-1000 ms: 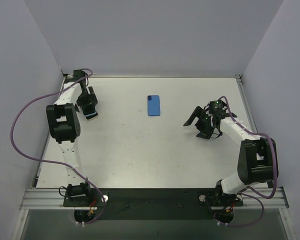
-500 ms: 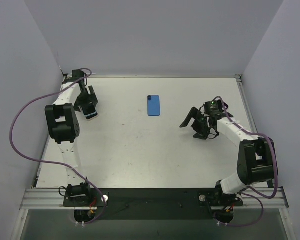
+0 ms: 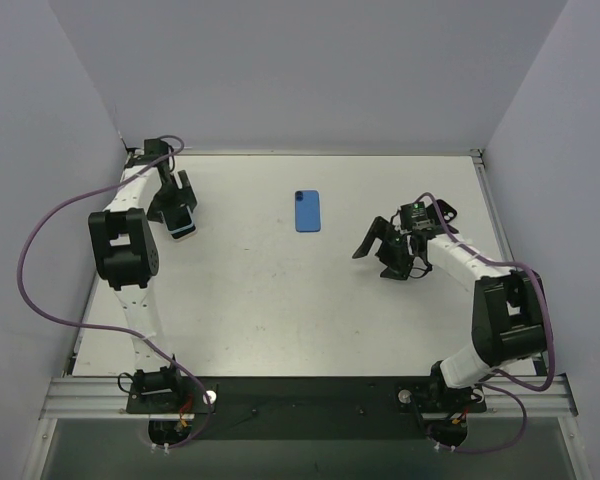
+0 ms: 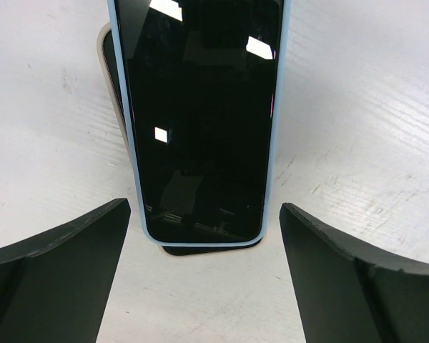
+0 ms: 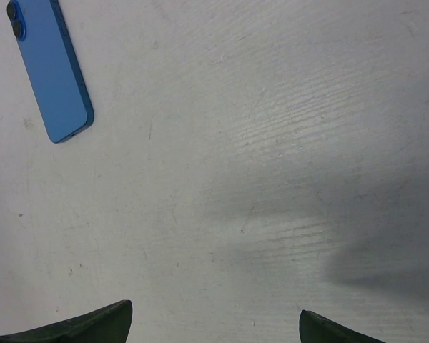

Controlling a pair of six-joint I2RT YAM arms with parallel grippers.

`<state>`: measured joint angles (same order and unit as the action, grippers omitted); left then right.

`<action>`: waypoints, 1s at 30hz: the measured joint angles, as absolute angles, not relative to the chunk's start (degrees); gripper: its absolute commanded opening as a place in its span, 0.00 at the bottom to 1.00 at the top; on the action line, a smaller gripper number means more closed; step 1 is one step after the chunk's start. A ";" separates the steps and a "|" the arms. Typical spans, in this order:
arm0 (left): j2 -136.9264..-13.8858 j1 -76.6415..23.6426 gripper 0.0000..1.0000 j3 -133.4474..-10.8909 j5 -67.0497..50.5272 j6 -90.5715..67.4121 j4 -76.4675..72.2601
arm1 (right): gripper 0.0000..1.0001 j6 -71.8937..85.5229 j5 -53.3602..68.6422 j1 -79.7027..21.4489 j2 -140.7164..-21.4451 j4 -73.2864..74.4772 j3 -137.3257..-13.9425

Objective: Take the phone out of the phone case
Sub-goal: Pick up the phone at the center of the board.

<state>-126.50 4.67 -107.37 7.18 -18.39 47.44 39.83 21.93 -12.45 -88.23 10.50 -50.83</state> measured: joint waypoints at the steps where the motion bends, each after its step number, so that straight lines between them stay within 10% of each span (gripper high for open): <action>1: -126.50 4.67 0.97 -107.09 7.20 -18.39 47.40 | 0.91 39.83 21.93 -12.49 -88.29 10.50 -50.83; 30: -128.25 5.06 0.97 -105.56 6.72 -18.41 46.37 | 0.91 39.81 22.61 -13.63 -91.24 10.55 -53.58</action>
<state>-128.25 5.06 -105.56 6.72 -18.41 46.37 39.81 22.61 -13.63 -91.24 10.55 -53.58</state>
